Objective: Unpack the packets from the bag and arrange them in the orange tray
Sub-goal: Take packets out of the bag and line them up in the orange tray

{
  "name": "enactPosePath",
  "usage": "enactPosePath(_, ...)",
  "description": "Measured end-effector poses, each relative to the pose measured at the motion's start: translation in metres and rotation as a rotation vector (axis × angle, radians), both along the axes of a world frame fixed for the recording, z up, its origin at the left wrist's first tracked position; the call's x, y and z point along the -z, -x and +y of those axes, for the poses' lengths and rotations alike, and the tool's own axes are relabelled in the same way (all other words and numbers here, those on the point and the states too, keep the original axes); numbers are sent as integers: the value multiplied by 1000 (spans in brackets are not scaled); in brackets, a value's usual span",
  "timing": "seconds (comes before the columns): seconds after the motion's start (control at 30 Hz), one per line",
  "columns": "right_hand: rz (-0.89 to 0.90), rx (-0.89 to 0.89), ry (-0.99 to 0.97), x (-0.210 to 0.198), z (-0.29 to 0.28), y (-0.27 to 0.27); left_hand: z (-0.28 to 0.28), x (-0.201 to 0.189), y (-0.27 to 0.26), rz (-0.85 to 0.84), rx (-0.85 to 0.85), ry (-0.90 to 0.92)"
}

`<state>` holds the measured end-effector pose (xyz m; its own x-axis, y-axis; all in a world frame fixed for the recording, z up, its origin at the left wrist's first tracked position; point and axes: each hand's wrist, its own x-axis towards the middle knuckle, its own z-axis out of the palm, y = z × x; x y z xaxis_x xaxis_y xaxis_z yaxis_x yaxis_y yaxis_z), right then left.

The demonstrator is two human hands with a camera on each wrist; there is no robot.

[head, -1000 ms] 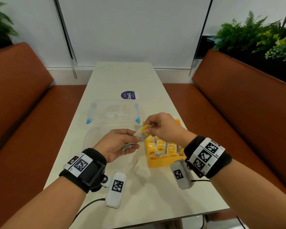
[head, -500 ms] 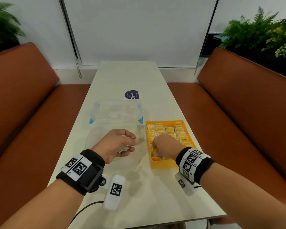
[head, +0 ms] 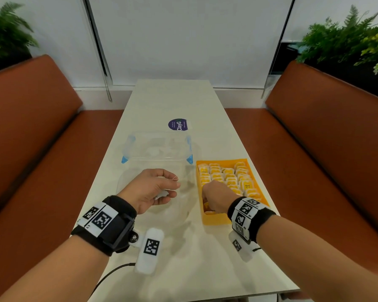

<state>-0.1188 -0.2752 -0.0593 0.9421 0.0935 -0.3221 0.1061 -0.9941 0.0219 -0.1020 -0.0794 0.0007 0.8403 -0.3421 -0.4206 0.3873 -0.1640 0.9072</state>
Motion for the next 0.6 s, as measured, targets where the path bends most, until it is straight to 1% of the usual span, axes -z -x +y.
enactPosePath(0.23,-17,103,-53,4,-3,-4,3,1,-4,7,-10,2)
enactPosePath(0.33,-13,105,-85,4,-5,-4,6,0,-5,16,-12,7)
enactPosePath(0.47,-75,164,-166,-5,-12,-5,8,-1,-5,48,-31,44)
enactPosePath(0.53,-83,205,-175,-13,-15,-5,9,-2,-6,69,-67,74)
enactPosePath(0.6,-132,242,-196,-26,-14,-5,10,-2,-7,91,-99,103)
